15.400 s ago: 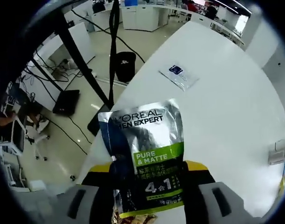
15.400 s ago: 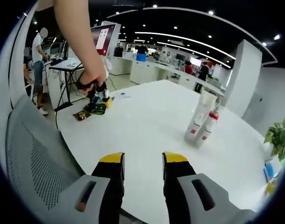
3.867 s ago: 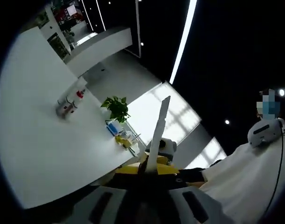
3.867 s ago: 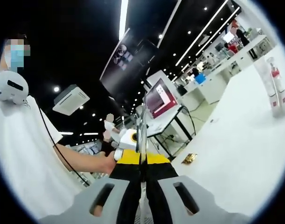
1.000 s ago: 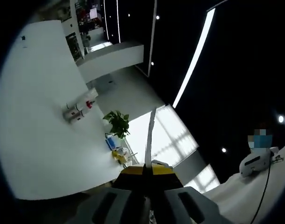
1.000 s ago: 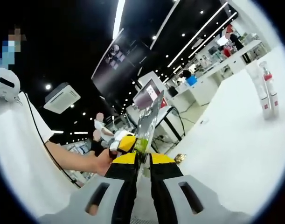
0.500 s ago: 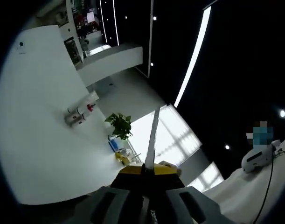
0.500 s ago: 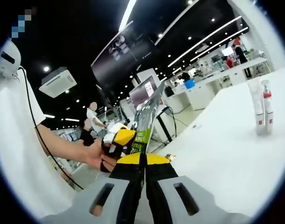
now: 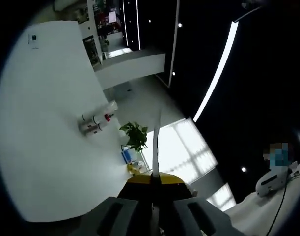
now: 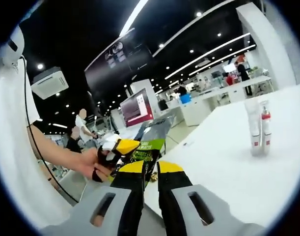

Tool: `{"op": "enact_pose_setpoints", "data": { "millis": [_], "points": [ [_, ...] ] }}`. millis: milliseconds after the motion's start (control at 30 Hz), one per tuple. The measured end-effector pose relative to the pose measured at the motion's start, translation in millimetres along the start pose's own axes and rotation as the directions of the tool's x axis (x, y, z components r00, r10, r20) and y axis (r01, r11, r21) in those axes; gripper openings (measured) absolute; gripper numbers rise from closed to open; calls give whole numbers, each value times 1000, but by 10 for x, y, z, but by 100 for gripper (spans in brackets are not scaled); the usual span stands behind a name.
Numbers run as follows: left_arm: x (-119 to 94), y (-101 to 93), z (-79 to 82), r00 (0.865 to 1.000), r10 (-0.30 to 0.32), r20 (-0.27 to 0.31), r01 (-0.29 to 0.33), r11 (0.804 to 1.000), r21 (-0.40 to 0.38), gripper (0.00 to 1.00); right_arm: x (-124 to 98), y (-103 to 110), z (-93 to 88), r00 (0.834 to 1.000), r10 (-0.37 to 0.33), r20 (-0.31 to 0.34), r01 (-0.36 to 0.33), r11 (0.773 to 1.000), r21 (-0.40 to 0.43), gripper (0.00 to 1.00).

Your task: Arrange the skincare products in the storage area until every visible bottle or jar stands upright without overlapping.

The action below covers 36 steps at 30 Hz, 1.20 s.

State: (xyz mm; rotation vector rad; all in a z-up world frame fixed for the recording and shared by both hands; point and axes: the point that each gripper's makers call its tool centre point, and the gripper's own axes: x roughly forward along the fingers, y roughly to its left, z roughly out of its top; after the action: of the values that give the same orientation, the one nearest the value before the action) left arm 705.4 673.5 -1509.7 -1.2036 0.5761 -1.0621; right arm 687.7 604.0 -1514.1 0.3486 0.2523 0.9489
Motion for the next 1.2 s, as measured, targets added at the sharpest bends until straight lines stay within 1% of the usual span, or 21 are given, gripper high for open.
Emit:
{"op": "enact_pose_setpoints", "data": {
  "millis": [67, 133, 167, 200, 233, 267, 300, 400, 467, 500, 567, 600, 667, 700, 733, 800, 867, 967, 1000, 1100, 1200],
  "points": [
    [33, -16, 31, 1000, 10, -13, -10, 1000, 4, 2, -5, -34, 27, 1000, -22, 11, 22, 1000, 5, 10],
    [53, 31, 89, 999, 23, -27, -23, 1000, 5, 2, -17, -83, 18, 999, -54, 10, 54, 999, -5, 10],
    [76, 65, 123, 999, 26, -34, -26, 1000, 5, 2, -15, -121, -2, 997, -78, -3, 78, 997, -15, 10],
    [93, 92, 144, 999, 28, -40, -28, 1000, 0, 2, -11, -151, -2, 995, -100, -3, 100, 995, -24, 11],
    [117, 147, 174, 998, 46, -46, -47, 999, -19, 2, -1, -186, -22, 993, -119, -9, 119, 993, -19, 11],
    [142, 184, 204, 997, 57, -53, -57, 998, -13, 2, -1, -229, -55, 990, -142, -26, 142, 990, 1, 12],
    [173, 232, 249, 996, 65, -57, -65, 998, -6, 2, 12, -280, -65, 986, -161, -34, 161, 987, -4, 13],
    [253, 342, 375, 995, 81, -52, -83, 996, -37, 2, 33, -336, -104, 979, -196, -56, 196, 981, -10, 17],
    [300, 409, 453, 995, 83, -49, -85, 995, -41, 2, 41, -377, -174, 969, -231, -91, 227, 972, -60, 20],
    [334, 449, 496, 995, 82, -49, -84, 995, -48, 2, 50, -381, -193, 966, -239, -101, 232, 970, -76, 21],
    [384, 547, 554, 995, 86, -52, -89, 994, -64, 2, 89, -379, -265, 955, -262, -136, 244, 960, -136, 23],
    [410, 613, 574, 994, 89, -56, -93, 993, -71, 2, 119, -376, -337, 947, -272, -170, 242, 954, -174, 24],
    [449, 700, 599, 995, 85, -59, -90, 992, -88, 2, 171, -346, -413, 941, -272, -203, 229, 951, -209, 26],
    [460, 723, 604, 995, 83, -59, -88, 992, -94, 2, 195, -345, -457, 934, -285, -217, 232, 942, -241, 27],
    [502, 803, 629, 995, 79, -56, -85, 991, -103, 2, 213, -341, -507, 927, -290, -240, 221, 936, -276, 28],
    [555, 913, 658, 995, 79, -52, -85, 989, -119, 2, 228, -359, -561, 918, -302, -258, 225, 931, -288, 31],
    [597, 1008, 677, 995, 86, -50, -92, 986, -137, 2, 247, -386, -602, 912, -304, -274, 227, 933, -279, 34],
    [670, 1201, 719, 992, 113, -57, -121, 979, -166, 2, 261, -430, -694, 892, -320, -318, 233, 931, -281, 34],
    [687, 1240, 738, 992, 116, -55, -123, 977, -171, 2, 270, -432, -708, 891, -321, -323, 232, 931, -283, 34],
    [720, 1358, 825, 991, 125, -41, -131, 973, -188, 2, 278, -448, -806, 870, -329, -367, 225, 928, -297, 33],
    [742, 1527, 890, 987, 153, -46, -159, 966, -205, 2, 270, -462, -860, 858, -336, -388, 223, 925, -307, 32]
  ]
}}
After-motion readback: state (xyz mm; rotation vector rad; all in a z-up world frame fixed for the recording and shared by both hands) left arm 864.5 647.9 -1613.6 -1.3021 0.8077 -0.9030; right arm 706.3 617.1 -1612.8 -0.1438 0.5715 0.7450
